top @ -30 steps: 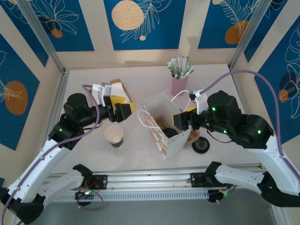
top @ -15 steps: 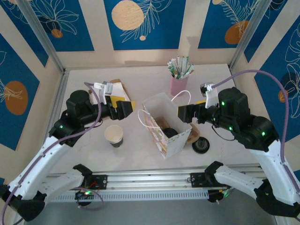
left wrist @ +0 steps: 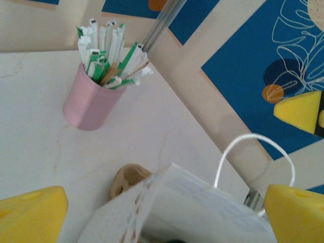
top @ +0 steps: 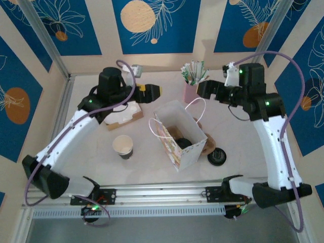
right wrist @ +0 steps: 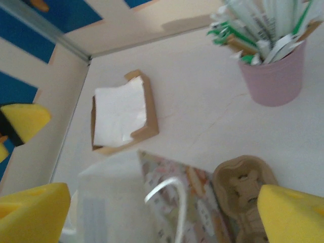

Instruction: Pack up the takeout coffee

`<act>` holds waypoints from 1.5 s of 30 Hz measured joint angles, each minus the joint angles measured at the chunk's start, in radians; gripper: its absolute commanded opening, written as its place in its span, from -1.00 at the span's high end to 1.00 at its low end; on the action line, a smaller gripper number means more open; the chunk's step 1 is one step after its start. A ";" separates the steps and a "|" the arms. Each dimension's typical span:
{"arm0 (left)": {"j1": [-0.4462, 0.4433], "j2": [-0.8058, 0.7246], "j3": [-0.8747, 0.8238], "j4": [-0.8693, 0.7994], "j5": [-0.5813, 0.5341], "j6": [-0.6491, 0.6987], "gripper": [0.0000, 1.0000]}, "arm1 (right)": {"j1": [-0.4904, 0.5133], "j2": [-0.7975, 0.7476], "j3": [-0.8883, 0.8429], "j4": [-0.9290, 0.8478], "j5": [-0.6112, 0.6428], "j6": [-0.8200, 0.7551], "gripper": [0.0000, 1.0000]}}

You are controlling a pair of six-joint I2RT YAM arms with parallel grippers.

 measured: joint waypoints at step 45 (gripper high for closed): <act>0.053 0.602 0.406 -0.089 0.160 0.068 -0.02 | -0.171 0.737 0.354 0.116 0.053 0.008 0.35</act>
